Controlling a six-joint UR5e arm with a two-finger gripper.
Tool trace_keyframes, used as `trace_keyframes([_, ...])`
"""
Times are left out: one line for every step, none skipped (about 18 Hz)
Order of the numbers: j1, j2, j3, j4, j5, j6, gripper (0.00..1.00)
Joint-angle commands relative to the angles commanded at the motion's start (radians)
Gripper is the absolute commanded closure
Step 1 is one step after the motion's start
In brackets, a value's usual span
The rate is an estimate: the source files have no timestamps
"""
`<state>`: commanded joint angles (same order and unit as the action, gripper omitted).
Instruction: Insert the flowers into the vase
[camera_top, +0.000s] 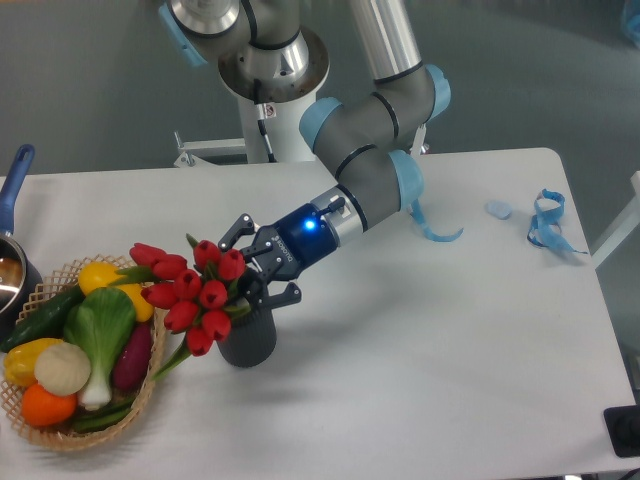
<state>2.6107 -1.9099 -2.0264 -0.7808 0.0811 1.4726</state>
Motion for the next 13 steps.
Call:
trace_keyframes([0.011, 0.012, 0.002, 0.000, 0.032, 0.008, 0.00])
trace_keyframes([0.018, 0.023, 0.008, -0.002, 0.063, 0.011, 0.00])
trace_keyframes([0.026, 0.038, 0.006, -0.003, 0.090, 0.011, 0.00])
trace_keyframes([0.034, 0.055, 0.002, -0.003, 0.113, 0.011, 0.00])
trace_keyframes([0.038, 0.069, 0.002, -0.003, 0.132, 0.012, 0.00])
trace_keyframes([0.040, 0.080, 0.002, -0.003, 0.152, 0.011, 0.00])
trace_keyframes([0.045, 0.092, -0.002, -0.005, 0.167, 0.011, 0.00])
trace_keyframes([0.045, 0.104, -0.003, -0.005, 0.184, 0.009, 0.00])
trace_keyframes([0.049, 0.115, 0.003, -0.005, 0.198, 0.006, 0.00])
trace_keyframes([0.060, 0.124, 0.008, -0.003, 0.215, 0.008, 0.00])
trace_keyframes([0.084, 0.144, 0.009, -0.005, 0.254, 0.009, 0.00])
trace_keyframes([0.119, 0.167, 0.011, -0.005, 0.314, 0.012, 0.00])
trace_keyframes([0.150, 0.190, 0.017, -0.003, 0.381, 0.018, 0.00])
